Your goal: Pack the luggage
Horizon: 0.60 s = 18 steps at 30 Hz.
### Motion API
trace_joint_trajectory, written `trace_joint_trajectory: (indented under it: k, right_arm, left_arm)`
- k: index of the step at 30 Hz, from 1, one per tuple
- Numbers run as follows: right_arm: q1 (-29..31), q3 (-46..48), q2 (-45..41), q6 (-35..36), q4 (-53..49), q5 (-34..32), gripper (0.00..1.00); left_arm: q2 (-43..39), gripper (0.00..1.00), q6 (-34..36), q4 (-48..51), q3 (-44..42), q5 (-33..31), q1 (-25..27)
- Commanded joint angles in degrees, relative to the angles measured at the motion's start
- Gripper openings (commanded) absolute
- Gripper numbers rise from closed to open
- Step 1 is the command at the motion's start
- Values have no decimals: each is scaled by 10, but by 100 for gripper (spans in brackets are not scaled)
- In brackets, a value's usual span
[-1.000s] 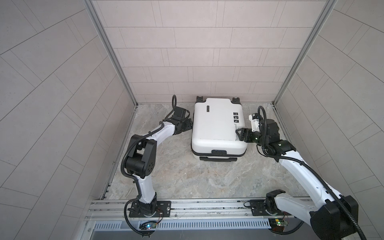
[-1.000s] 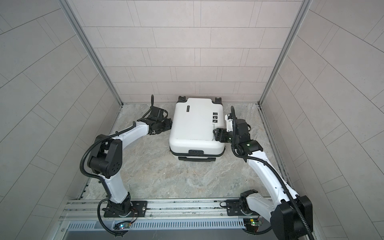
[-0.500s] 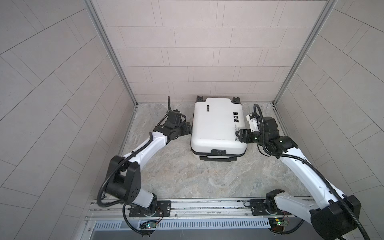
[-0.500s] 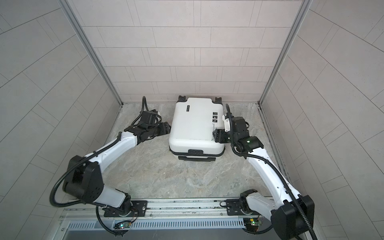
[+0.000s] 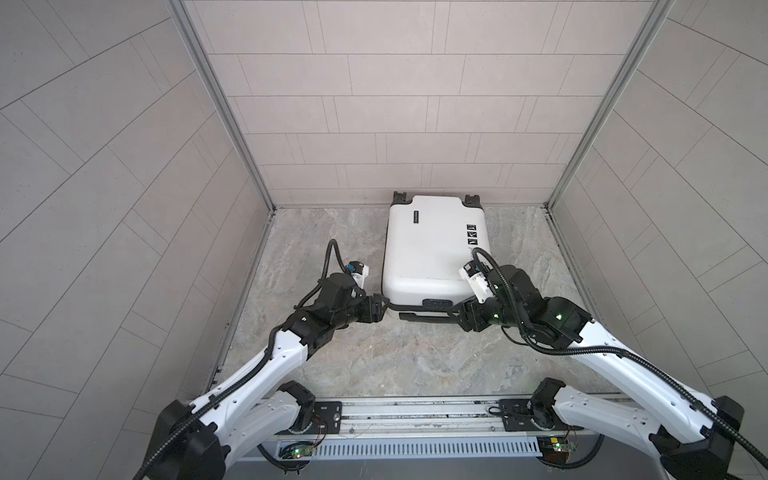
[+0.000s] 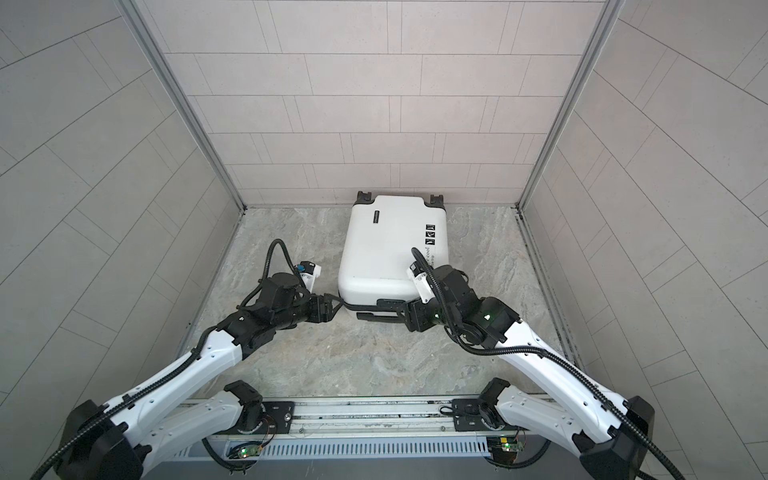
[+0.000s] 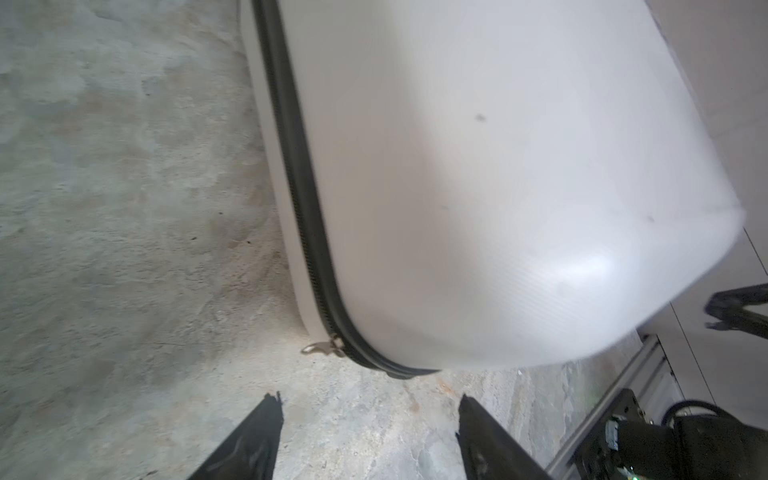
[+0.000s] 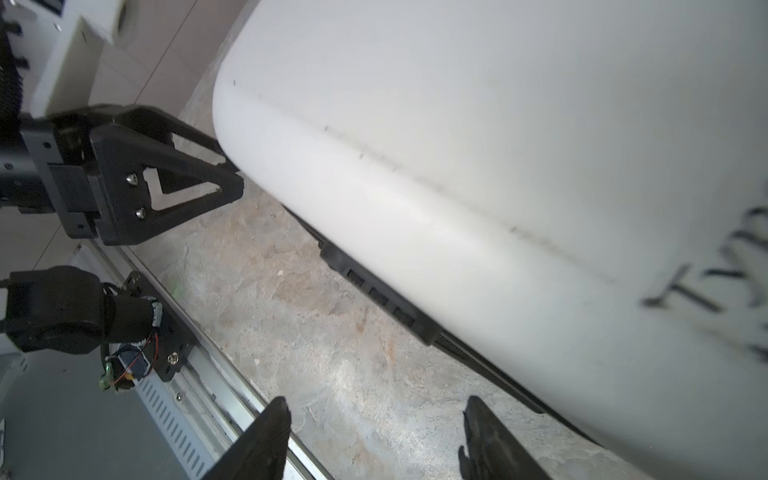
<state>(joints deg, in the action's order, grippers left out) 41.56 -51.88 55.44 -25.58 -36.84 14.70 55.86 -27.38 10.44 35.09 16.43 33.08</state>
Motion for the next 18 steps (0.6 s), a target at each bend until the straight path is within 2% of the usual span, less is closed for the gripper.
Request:
trace_joint_trajectory:
  k: [1, 6, 13, 18]
  right_arm:
    - [14, 13, 18, -30, 26, -30, 66]
    - [6, 6, 53, -52, 28, -125, 62]
    - [-64, 4, 73, -57, 74, -122, 62]
    - [-130, -2, 97, -55, 90, -80, 62]
  left_arm:
    - [11, 74, 31, -47, -6, -13, 21]
    - [63, 74, 48, -51, 21, -36, 23]
    - [130, 74, 77, -57, 81, -31, 28]
    - [167, 74, 103, -51, 118, -31, 41]
